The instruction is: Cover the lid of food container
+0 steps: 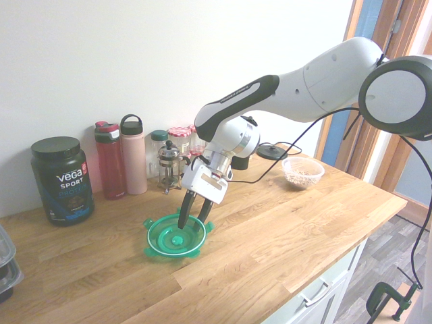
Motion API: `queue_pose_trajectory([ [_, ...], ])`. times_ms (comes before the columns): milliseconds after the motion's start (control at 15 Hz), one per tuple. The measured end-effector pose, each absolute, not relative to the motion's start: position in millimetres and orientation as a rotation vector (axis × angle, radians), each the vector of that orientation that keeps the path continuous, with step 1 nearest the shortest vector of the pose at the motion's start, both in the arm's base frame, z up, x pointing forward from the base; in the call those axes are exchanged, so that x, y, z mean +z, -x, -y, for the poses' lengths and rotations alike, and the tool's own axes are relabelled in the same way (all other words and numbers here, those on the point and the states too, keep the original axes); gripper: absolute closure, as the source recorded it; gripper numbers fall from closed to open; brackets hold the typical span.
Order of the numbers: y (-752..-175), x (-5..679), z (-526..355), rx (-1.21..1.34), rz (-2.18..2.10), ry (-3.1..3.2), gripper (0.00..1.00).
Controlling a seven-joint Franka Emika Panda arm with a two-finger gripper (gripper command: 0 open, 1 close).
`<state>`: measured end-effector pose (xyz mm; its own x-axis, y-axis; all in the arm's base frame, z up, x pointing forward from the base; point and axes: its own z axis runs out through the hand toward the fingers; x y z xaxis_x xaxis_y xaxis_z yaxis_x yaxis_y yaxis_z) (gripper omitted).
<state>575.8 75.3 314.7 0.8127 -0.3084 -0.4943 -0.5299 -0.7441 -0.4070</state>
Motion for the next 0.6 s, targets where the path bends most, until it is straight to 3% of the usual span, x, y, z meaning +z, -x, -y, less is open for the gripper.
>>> queue_pose_trajectory([
  [600,-575.5,308.8,-81.6,0.551,-0.606,2.461,1.00],
])
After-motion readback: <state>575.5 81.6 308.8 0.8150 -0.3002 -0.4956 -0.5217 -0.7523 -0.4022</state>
